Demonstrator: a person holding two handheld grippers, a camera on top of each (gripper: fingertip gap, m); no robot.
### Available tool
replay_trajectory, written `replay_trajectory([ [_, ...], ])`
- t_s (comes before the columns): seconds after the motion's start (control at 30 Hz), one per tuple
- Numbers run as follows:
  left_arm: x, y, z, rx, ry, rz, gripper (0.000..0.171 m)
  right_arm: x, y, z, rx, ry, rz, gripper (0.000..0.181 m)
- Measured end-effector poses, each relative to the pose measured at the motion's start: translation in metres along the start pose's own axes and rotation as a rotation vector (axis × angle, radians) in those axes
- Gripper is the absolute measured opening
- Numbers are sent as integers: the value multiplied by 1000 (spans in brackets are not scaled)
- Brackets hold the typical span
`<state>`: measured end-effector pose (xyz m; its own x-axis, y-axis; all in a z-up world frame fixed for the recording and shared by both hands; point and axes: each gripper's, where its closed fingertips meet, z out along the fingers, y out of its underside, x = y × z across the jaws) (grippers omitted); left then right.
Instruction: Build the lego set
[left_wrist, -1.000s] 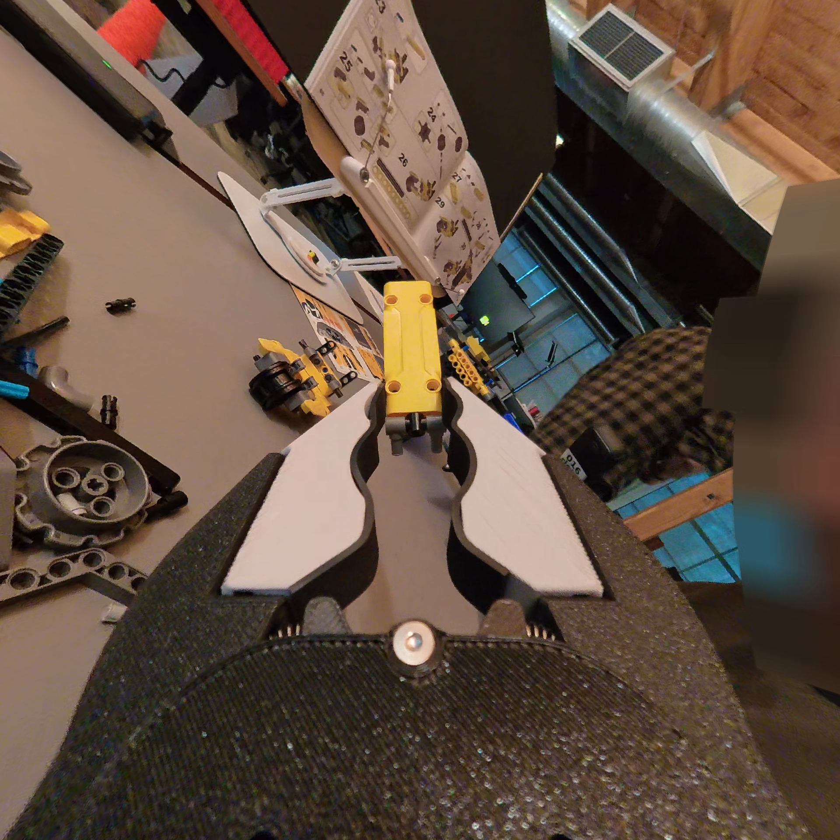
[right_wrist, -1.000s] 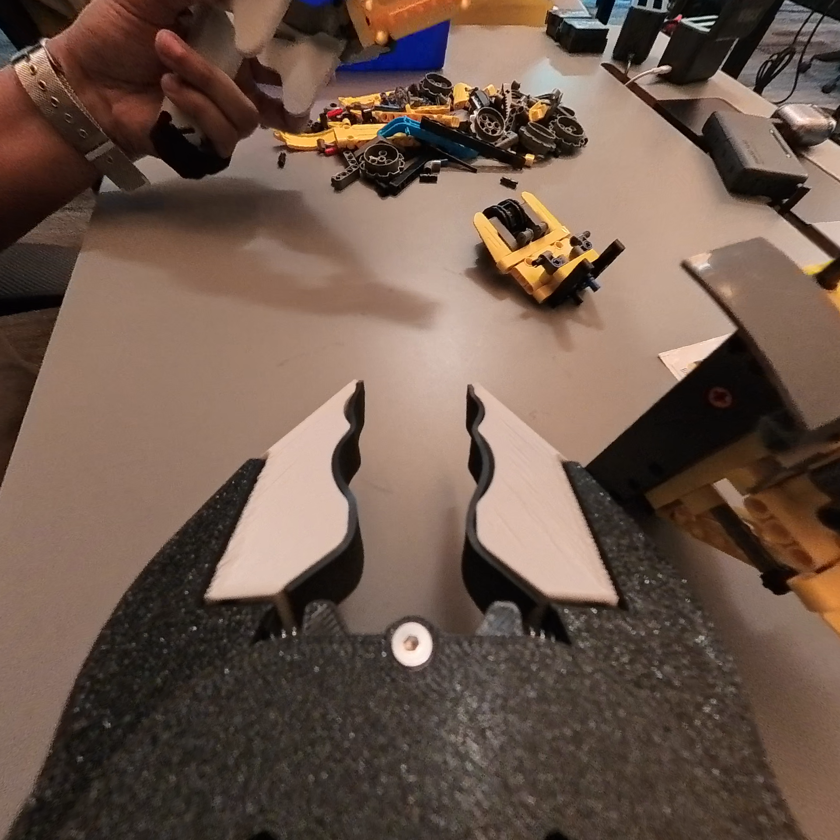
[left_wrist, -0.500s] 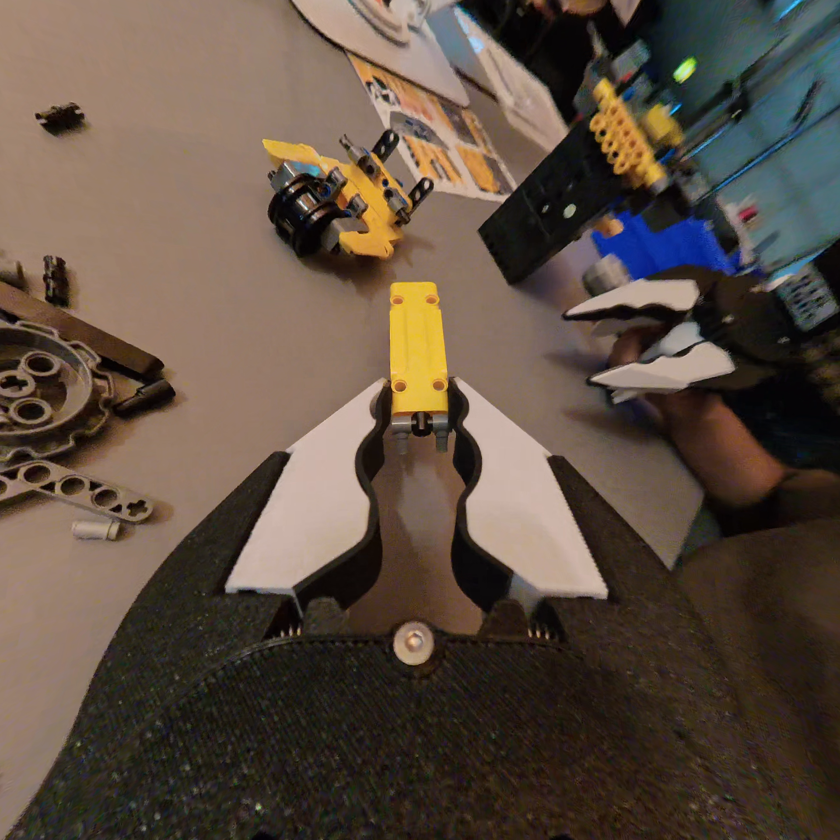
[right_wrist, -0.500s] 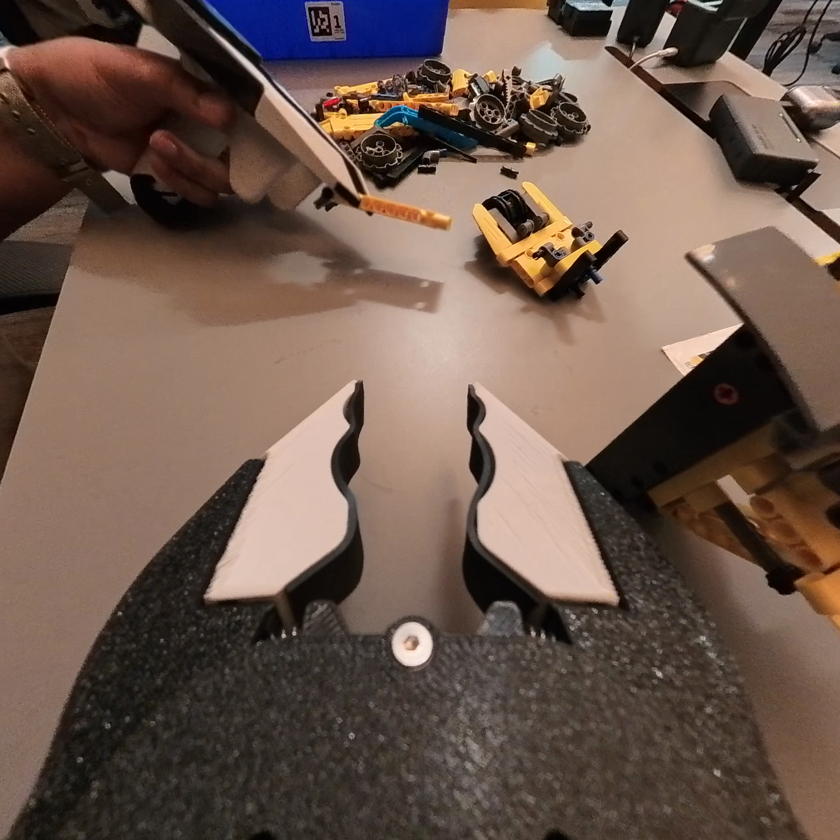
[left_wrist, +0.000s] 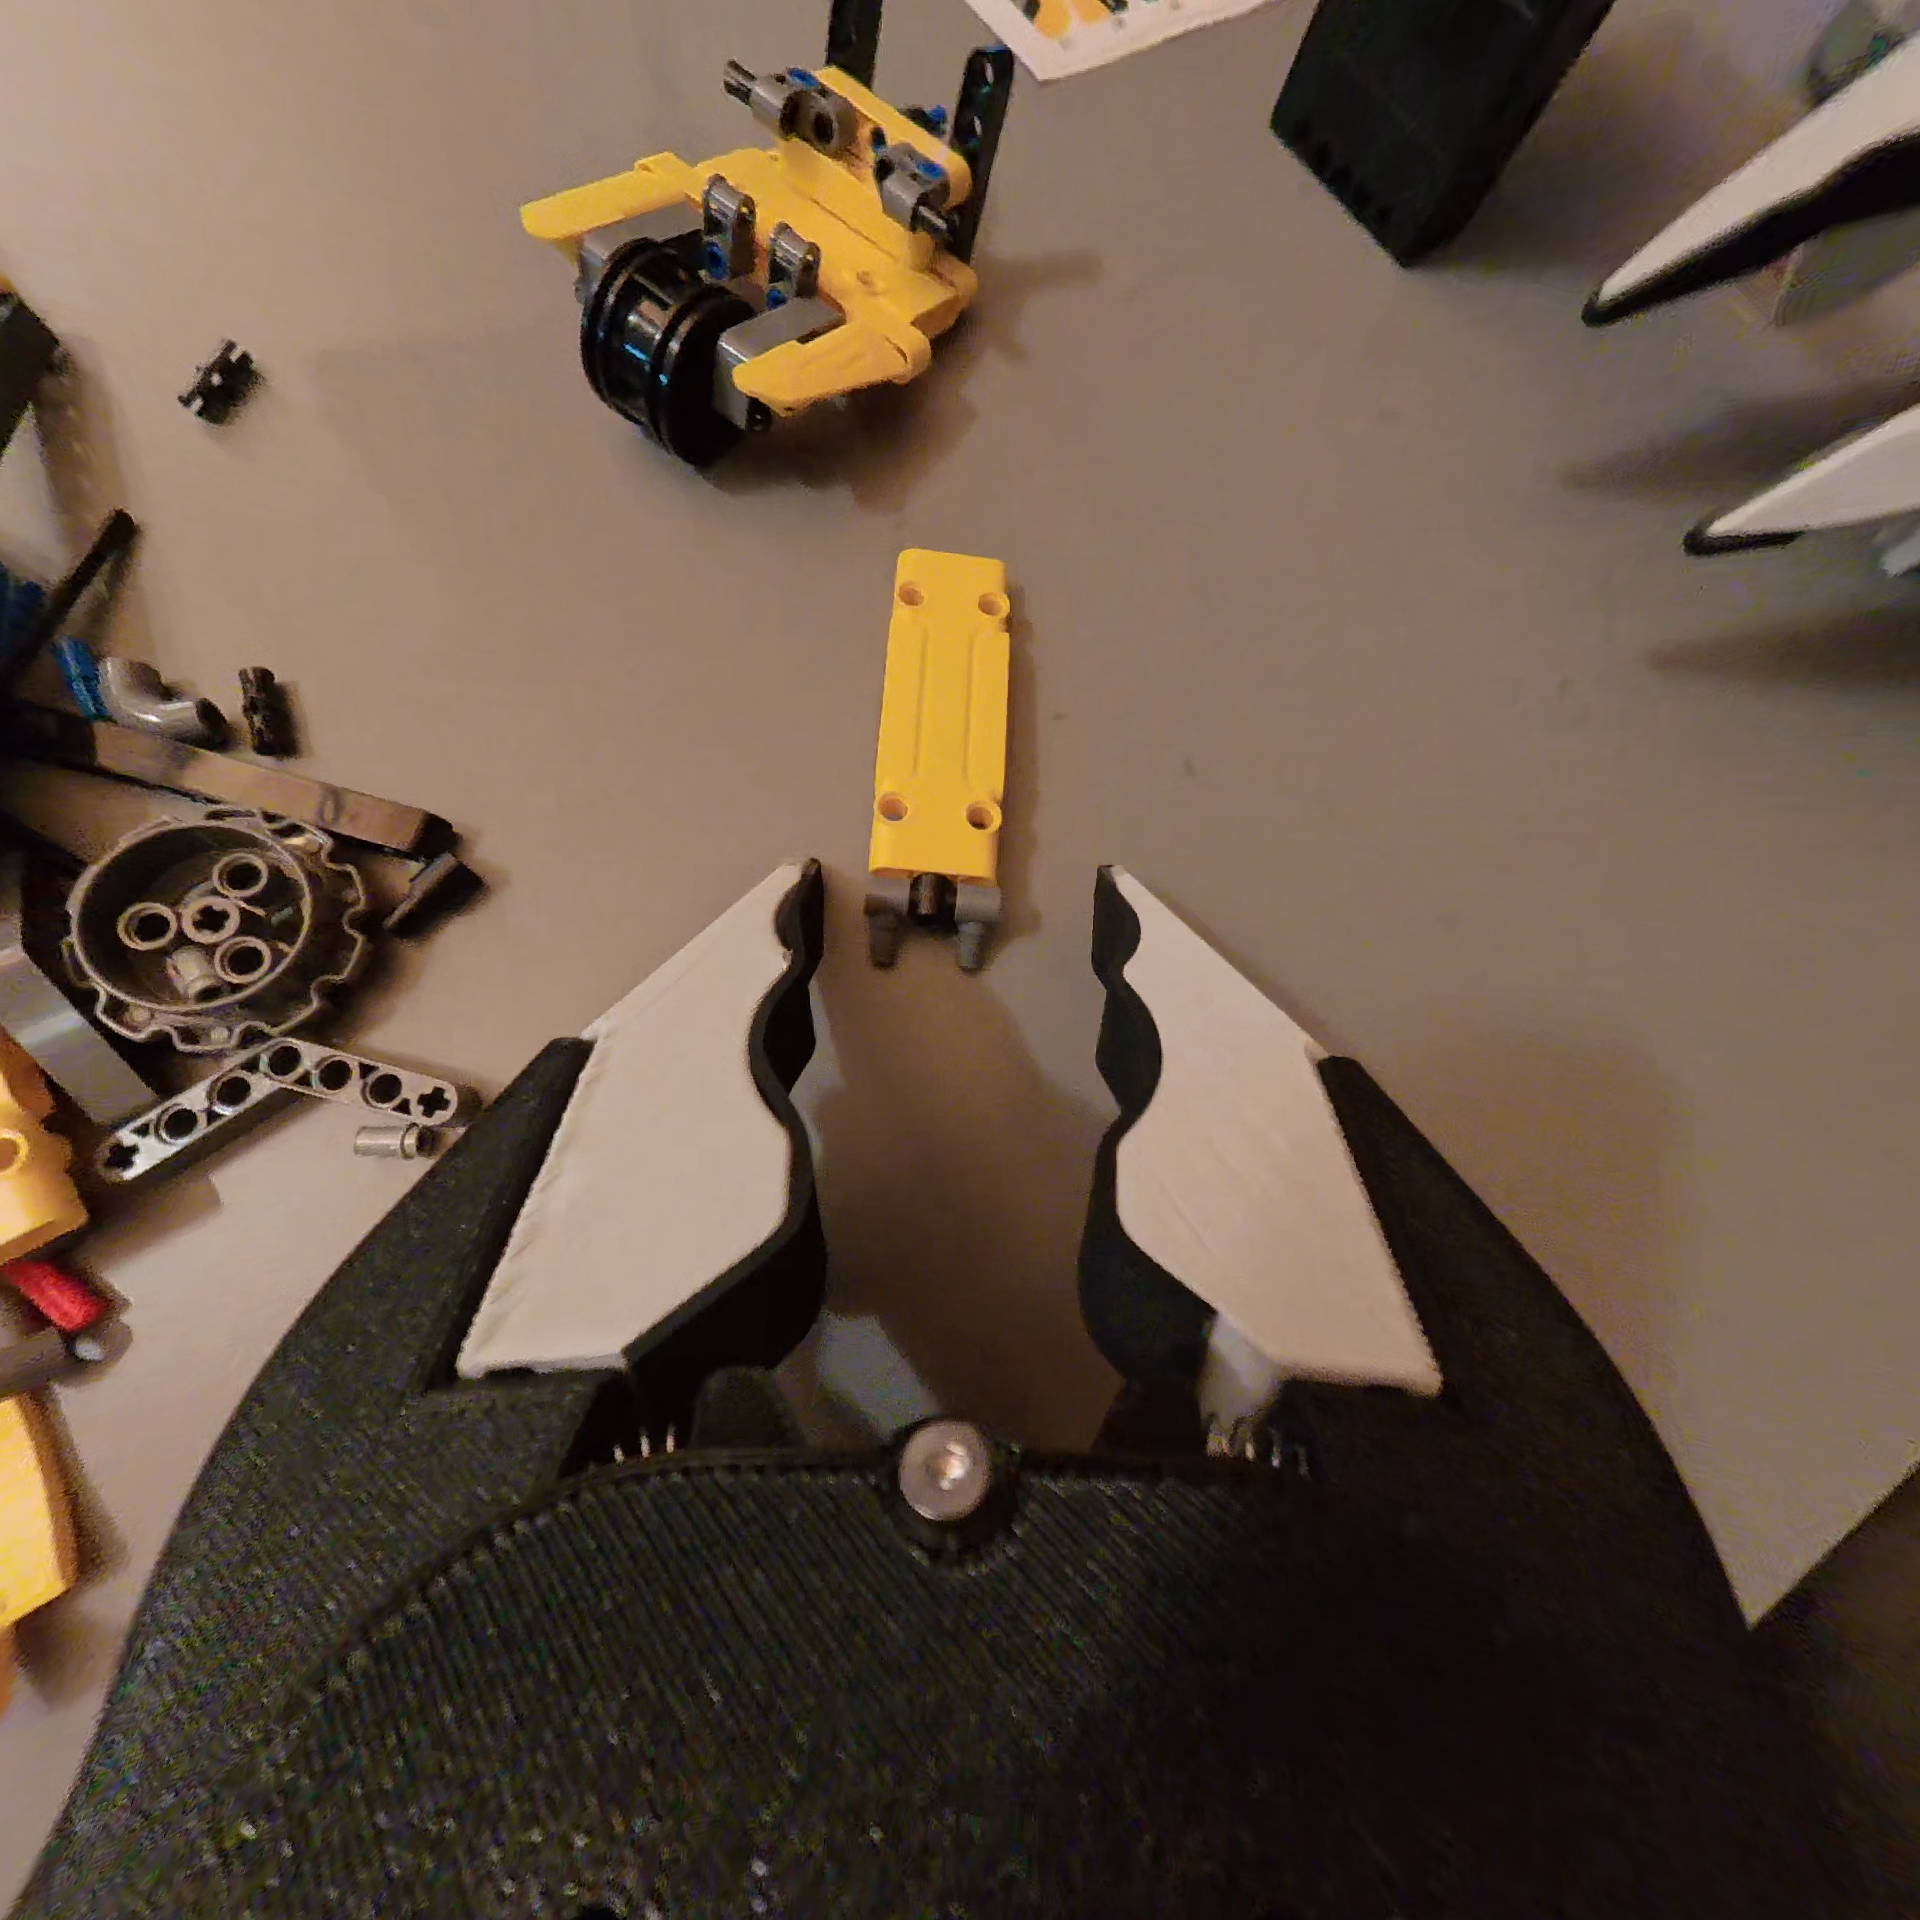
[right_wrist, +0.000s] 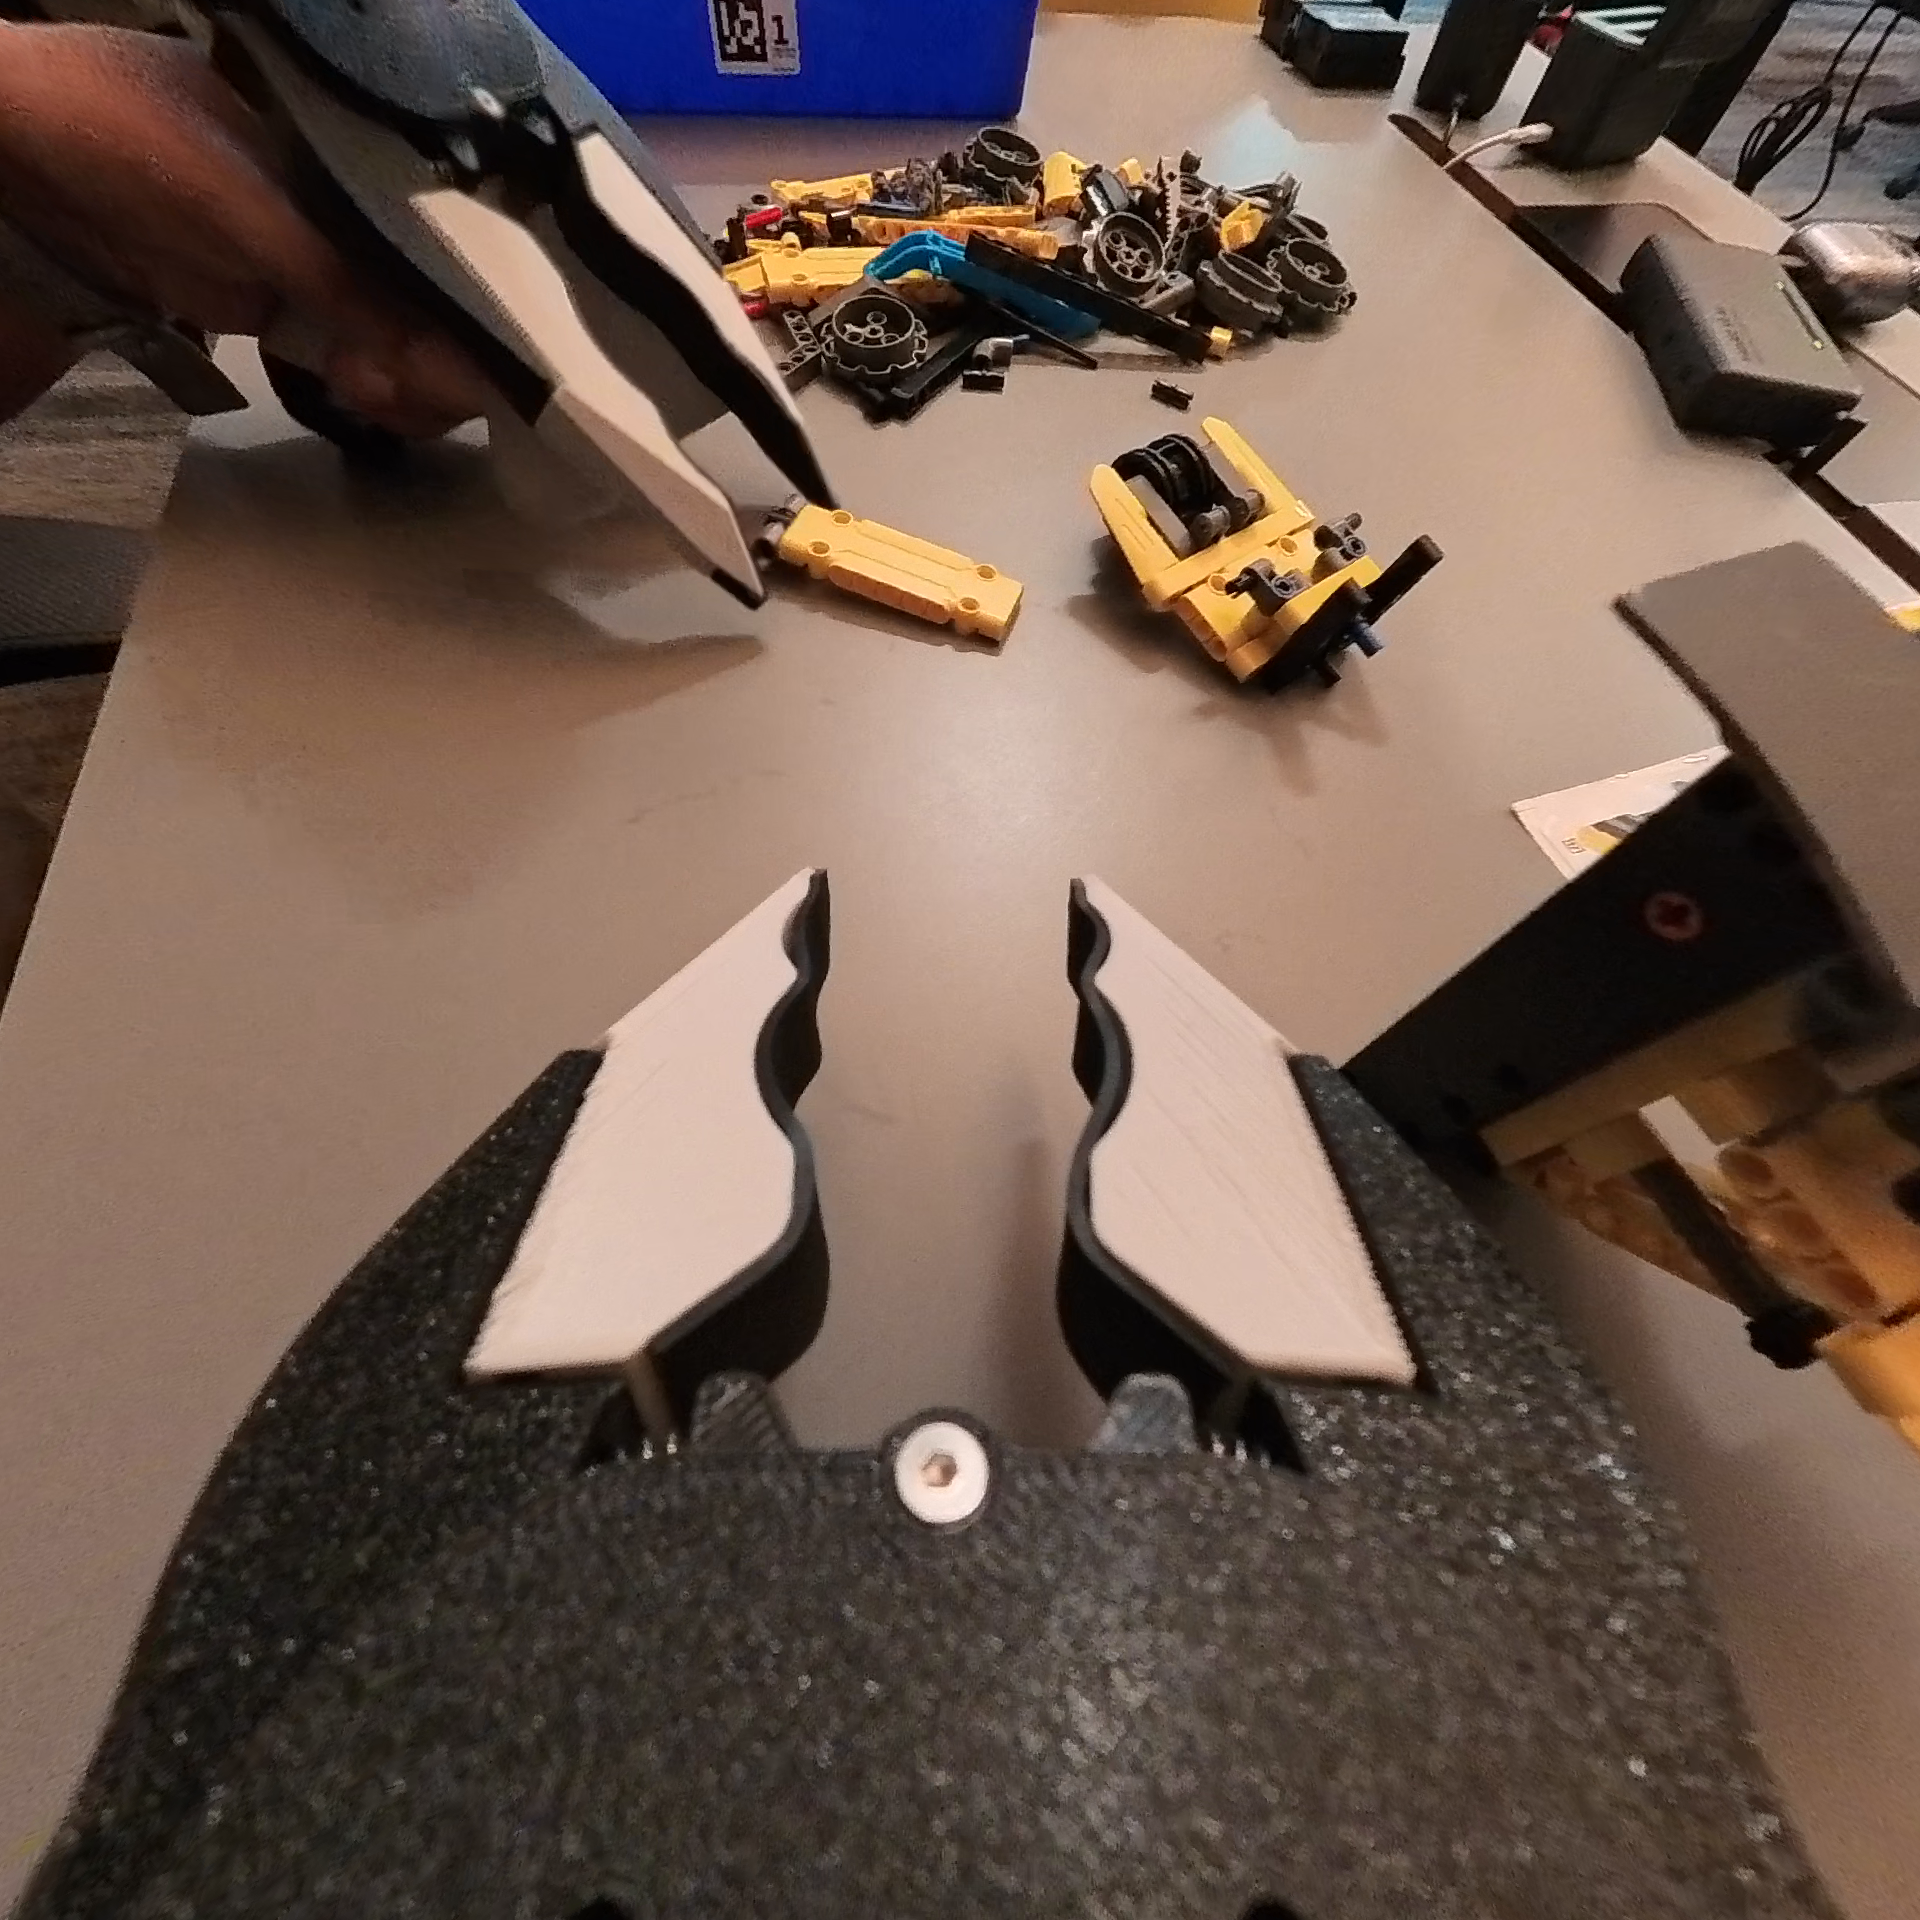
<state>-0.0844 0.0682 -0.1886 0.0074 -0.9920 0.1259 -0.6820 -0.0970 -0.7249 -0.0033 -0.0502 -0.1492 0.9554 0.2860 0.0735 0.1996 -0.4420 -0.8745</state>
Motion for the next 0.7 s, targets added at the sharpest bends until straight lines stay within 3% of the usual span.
replay_trajectory([
  [0.17, -9, -1, 2, -6, -103, 78, 22, 0, 1, 0, -5, 3, -6, 46],
  [0.7, -7, -9, -5, 61, 67, -92, 22, -1, 2, 1, -11, 6, -12, 46],
])
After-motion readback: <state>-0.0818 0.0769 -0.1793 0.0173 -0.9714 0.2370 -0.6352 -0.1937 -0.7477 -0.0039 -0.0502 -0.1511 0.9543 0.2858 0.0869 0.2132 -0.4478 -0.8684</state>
